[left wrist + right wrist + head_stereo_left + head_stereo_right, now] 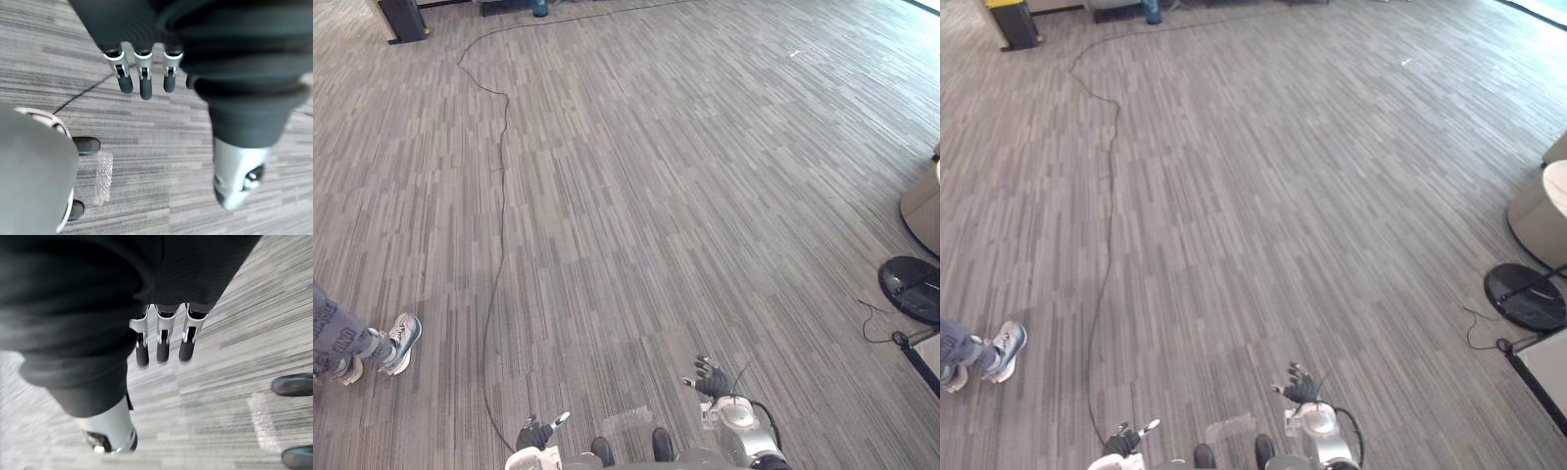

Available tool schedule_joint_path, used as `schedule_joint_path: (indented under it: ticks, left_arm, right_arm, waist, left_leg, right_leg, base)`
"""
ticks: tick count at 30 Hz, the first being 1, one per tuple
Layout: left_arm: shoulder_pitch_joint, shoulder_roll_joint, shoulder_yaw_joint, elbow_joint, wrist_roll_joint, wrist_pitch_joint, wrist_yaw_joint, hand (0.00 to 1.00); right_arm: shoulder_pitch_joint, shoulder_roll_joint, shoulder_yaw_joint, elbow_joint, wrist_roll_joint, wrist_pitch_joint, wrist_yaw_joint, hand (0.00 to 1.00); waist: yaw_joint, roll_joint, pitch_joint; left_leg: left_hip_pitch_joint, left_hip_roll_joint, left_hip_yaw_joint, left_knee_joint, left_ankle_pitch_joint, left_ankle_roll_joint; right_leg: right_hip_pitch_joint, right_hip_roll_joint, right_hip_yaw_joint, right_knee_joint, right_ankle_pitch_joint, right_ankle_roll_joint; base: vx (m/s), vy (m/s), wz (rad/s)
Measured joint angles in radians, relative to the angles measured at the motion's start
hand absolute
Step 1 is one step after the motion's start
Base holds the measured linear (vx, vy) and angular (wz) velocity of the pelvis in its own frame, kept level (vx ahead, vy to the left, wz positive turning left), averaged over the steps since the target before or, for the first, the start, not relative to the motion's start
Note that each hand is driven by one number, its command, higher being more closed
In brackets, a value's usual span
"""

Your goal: Pick up cushions and gather them together orderly.

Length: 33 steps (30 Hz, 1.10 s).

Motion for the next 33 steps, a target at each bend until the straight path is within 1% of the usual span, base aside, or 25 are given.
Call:
schedule_joint_path:
  ticks: [3,4,9,11,13,15,17,19,21,25,28,33]
  left_arm:
    - [-0.002,-0.002,0.012,0.004,0.008,0.002,0.0,0.0]
    - [-0.002,-0.012,0.041,0.005,0.016,0.003,0.001,0.0]
    - [-0.004,-0.027,0.049,0.005,0.018,0.007,0.0,0.0]
    - [-0.014,-0.032,0.04,0.012,0.019,0.007,-0.004,0.0]
    - [-0.021,-0.032,0.036,0.023,0.019,0.008,-0.004,0.0]
    - [-0.02,-0.034,0.024,0.029,0.019,0.008,-0.005,0.0]
    - [-0.024,-0.033,0.018,0.034,0.019,0.007,-0.005,0.0]
    - [-0.026,-0.028,-0.012,0.041,0.035,0.008,-0.007,0.0]
    - [-0.034,-0.025,-0.021,0.048,0.048,0.012,-0.007,0.0]
    - [-0.049,-0.013,-0.053,0.065,0.059,0.022,-0.006,0.0]
    - [-0.06,0.002,-0.081,0.084,0.075,0.024,-0.006,0.0]
    - [-0.06,0.005,-0.098,0.084,0.078,0.024,-0.006,0.0]
  right_arm:
    - [0.016,0.002,-0.037,0.027,-0.001,0.008,-0.007,0.0]
    - [0.023,0.004,-0.068,0.06,-0.001,0.014,-0.009,0.0]
    - [0.046,0.016,-0.165,0.081,0.002,0.026,-0.018,0.0]
    - [0.062,0.023,-0.215,0.082,0.007,0.03,-0.018,0.0]
    - [0.063,0.024,-0.23,0.096,0.025,0.031,-0.017,0.0]
    - [0.064,0.022,-0.264,0.12,0.047,0.035,-0.016,0.0]
    - [0.064,0.022,-0.273,0.124,0.051,0.038,-0.015,0.0]
    - [0.059,0.023,-0.294,0.138,0.053,0.039,-0.013,0.0]
    - [0.048,0.023,-0.298,0.16,0.074,0.04,-0.013,0.0]
    - [0.042,0.023,-0.298,0.166,0.083,0.041,-0.012,0.0]
    - [0.04,0.023,-0.297,0.169,0.088,0.04,-0.012,0.0]
    - [0.036,0.02,-0.29,0.186,0.093,0.037,-0.013,0.0]
  waist:
    - [0.0,0.001,0.0]
    - [0.002,0.002,-0.001]
    - [0.005,0.007,-0.004]
    - [0.005,0.008,-0.006]
    - [0.006,0.008,-0.006]
    - [0.017,0.013,-0.022]
    - [0.019,0.013,-0.024]
    - [0.027,0.009,-0.027]
    - [0.028,0.007,-0.028]
    - [0.028,0.006,-0.027]
    - [0.028,0.005,-0.027]
    - [0.027,0.004,-0.026]
  left_leg:
    - [0.007,0.0,-0.003,-0.004,0.0,0.0]
    - [0.02,0.001,-0.005,-0.014,0.002,-0.003]
    - [0.026,-0.004,-0.012,-0.03,0.011,-0.002]
    - [0.017,-0.009,-0.046,-0.033,0.013,0.002]
    - [0.014,-0.014,-0.065,-0.036,0.015,0.004]
    - [0.001,-0.02,-0.092,-0.037,0.016,0.005]
    - [-0.002,-0.023,-0.106,-0.037,0.016,0.006]
    - [-0.003,-0.027,-0.115,-0.037,0.016,0.006]
    - [-0.002,-0.03,-0.12,-0.037,0.016,0.006]
    - [-0.002,-0.031,-0.13,-0.033,0.016,0.006]
    - [-0.001,-0.032,-0.144,-0.033,0.017,0.007]
    - [0.0,-0.036,-0.155,-0.037,0.023,0.014]
  right_leg:
    - [0.016,0.0,-0.007,-0.002,-0.001,0.002]
    - [0.026,0.0,-0.011,-0.003,-0.003,0.004]
    - [0.027,-0.004,-0.028,-0.003,-0.01,0.005]
    - [0.028,-0.012,-0.062,-0.002,-0.022,0.008]
    - [0.029,-0.018,-0.087,0.001,-0.032,0.005]
    - [0.027,-0.024,-0.11,-0.001,-0.037,0.008]
    - [0.031,-0.026,-0.118,-0.003,-0.038,0.01]
    - [0.036,-0.028,-0.128,-0.013,-0.039,0.011]
    - [0.048,-0.03,-0.134,-0.018,-0.039,0.011]
    - [0.05,-0.031,-0.14,-0.018,-0.04,0.012]
    - [0.053,-0.032,-0.149,-0.018,-0.04,0.012]
    - [0.058,-0.037,-0.163,-0.018,-0.04,0.013]
  base:
    - [0.05,-0.001,0.06]
    - [0.03,-0.001,0.07]
    - [0.0,-0.007,0.08]
    - [-0.02,-0.013,0.37]
    - [-0.01,-0.011,0.44]
    - [0.04,-0.007,0.37]
    - [0.05,-0.003,0.21]
    - [0.05,-0.007,0.11]
    - [0.07,-0.013,0.11]
    - [0.03,-0.019,0.05]
    - [-0.02,-0.027,0.08]
    - [-0.04,-0.017,0.09]
